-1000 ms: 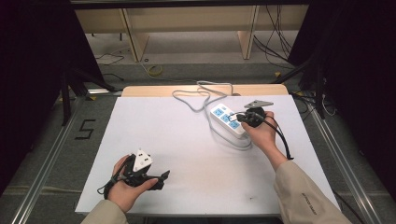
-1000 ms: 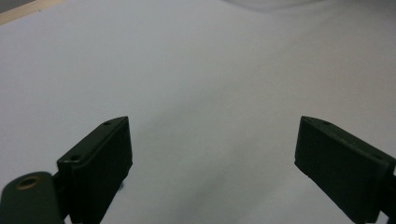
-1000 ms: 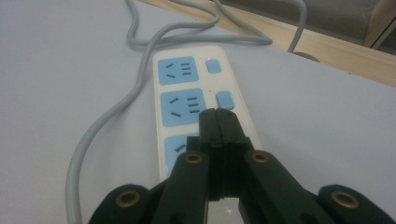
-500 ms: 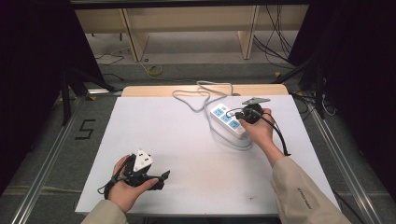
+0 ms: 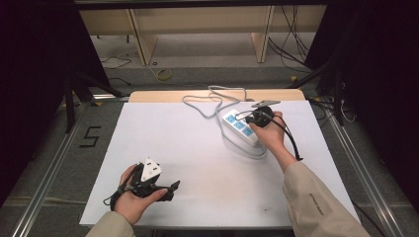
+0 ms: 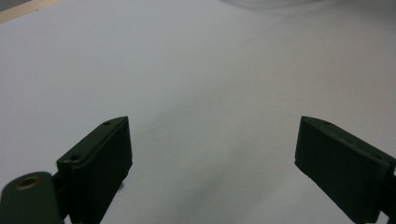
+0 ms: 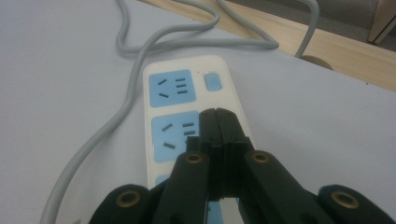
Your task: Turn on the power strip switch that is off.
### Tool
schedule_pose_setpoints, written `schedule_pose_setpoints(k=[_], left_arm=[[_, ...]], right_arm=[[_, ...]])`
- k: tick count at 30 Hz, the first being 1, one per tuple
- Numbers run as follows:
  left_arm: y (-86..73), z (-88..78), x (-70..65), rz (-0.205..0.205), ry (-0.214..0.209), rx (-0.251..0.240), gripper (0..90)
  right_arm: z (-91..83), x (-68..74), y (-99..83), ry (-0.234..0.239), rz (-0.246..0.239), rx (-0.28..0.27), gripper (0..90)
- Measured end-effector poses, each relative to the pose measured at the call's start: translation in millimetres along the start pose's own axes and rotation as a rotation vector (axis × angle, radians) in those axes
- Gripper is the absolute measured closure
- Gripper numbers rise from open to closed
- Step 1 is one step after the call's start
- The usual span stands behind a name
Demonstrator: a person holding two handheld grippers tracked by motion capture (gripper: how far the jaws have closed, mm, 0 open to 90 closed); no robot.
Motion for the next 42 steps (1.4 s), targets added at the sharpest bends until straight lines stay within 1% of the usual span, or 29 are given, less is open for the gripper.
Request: schedule_pose_setpoints(k=[14, 22, 31, 42], left_arm=[[0.0, -0.2, -0.5, 0.004, 0.0, -0.003, 10.5], [-0.4, -0.4, -0.2, 0.004, 0.0, -0.001, 10.5], [-0.6, 0.0, -0.6, 0.003, -0.002, -0.002, 10.5], [-0.8, 0.1, -0.6, 0.002, -0.003, -0.002, 10.7]], right_arm=[[12.1, -1.7, 4.4, -0.012, 0.006, 0.018, 90.0], [18.4, -4.2, 1.5, -0.019, 0.012, 0.035, 90.0], [21.5, -5.1, 2.7, -0.026, 0.01, 0.044, 90.0], [25.2, -5.0, 2.3, -0.024, 0.013, 0.063, 90.0]])
Point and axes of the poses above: each handheld gripper's, and its own axes: z roughly forward along the jaws, y roughly out of its top, x roughly to its left, the point moved 5 cm from there along z, roughly forward along the jaws, and after that the axes turned 9 degrees about -x, right-handed, at the moved point
